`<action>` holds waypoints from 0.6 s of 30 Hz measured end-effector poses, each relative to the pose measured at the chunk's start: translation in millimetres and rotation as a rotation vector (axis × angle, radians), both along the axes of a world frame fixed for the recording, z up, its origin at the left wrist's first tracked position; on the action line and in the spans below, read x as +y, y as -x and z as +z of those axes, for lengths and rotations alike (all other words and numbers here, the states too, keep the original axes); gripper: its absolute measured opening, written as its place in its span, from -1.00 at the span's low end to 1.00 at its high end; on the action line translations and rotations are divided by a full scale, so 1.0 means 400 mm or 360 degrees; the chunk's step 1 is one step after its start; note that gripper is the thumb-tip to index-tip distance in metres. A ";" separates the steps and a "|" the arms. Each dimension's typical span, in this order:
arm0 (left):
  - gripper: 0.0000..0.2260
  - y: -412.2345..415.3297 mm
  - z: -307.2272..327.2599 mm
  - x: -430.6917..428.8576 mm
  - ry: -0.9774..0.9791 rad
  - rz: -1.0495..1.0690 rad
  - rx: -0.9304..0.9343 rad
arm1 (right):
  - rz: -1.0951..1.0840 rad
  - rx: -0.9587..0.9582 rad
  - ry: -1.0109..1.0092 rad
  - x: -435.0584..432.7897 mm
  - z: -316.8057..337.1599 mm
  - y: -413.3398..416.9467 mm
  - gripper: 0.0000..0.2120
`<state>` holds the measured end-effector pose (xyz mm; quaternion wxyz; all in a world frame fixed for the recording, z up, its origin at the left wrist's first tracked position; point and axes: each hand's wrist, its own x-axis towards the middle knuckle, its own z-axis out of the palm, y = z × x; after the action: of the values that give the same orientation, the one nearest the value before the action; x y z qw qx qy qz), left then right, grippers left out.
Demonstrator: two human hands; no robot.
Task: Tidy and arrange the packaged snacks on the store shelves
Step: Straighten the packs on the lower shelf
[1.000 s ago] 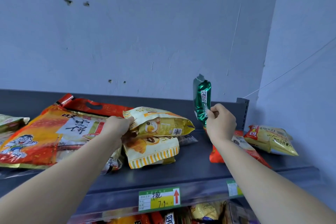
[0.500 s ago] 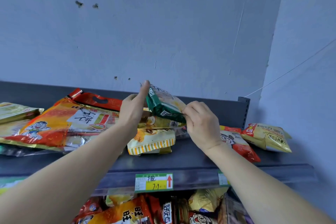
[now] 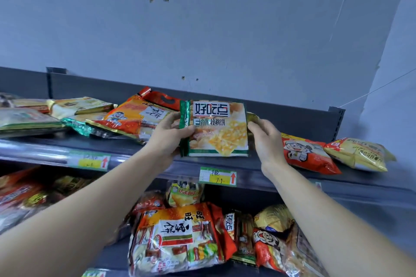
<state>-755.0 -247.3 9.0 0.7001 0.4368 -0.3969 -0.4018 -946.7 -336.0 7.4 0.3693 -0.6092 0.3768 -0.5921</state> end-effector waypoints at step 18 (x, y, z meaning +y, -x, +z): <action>-0.83 -0.167 -0.271 0.308 -0.0370 0.0036 0.0179 | 0.0374 0.0228 -0.0289 0.266 -0.208 -0.182 -0.87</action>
<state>-688.0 -123.9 -99.2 0.6704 0.4963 -0.3027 -0.4612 -873.8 -229.5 -75.8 0.4619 -0.6537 0.3803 -0.4634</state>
